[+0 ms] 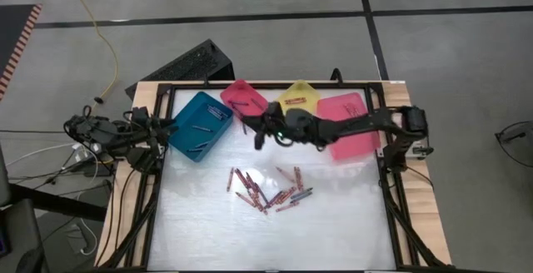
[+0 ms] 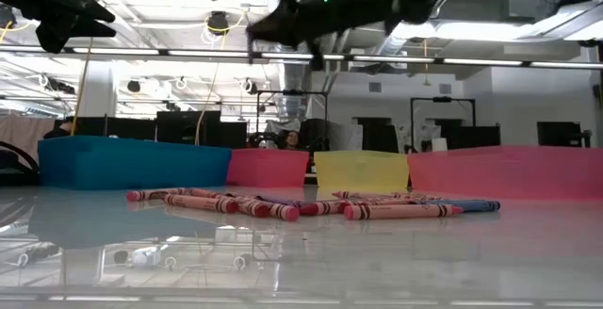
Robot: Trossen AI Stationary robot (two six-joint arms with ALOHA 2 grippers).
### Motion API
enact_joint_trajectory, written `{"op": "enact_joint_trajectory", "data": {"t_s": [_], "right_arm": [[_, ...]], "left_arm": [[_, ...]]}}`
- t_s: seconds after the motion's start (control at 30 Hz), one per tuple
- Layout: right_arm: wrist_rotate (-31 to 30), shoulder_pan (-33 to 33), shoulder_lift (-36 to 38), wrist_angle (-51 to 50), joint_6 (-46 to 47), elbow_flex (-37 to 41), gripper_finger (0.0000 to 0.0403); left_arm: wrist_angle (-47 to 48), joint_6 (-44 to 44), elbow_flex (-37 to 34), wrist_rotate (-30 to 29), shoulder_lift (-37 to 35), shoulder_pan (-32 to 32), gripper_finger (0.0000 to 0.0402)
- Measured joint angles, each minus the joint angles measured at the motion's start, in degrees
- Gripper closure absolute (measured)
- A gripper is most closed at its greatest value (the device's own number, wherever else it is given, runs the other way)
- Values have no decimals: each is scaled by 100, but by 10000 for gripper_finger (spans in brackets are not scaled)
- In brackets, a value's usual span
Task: Sort crayons
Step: Put the blue crayon into the blue bin
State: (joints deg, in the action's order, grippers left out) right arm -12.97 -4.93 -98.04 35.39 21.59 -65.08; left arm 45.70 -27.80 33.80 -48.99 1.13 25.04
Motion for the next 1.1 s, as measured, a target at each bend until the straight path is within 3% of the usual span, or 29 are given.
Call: {"op": "enact_joint_trajectory", "data": {"t_s": [0.33,0.7,0.87,1.1], "right_arm": [[733,-393,-2095,-255,-240,-2108,401],[866,-742,-3986,-1918,-280,-4918,401],[874,-858,-4553,-2579,-467,-5641,393],[876,-998,-4662,-3165,-660,-5895,338]], "left_arm": [[6,-10,-4,-37,0,-1,256],[10,7,-4,-9,0,0,256],[10,3,-4,-25,0,0,256],[41,-68,-7,-102,0,-2,256]]}}
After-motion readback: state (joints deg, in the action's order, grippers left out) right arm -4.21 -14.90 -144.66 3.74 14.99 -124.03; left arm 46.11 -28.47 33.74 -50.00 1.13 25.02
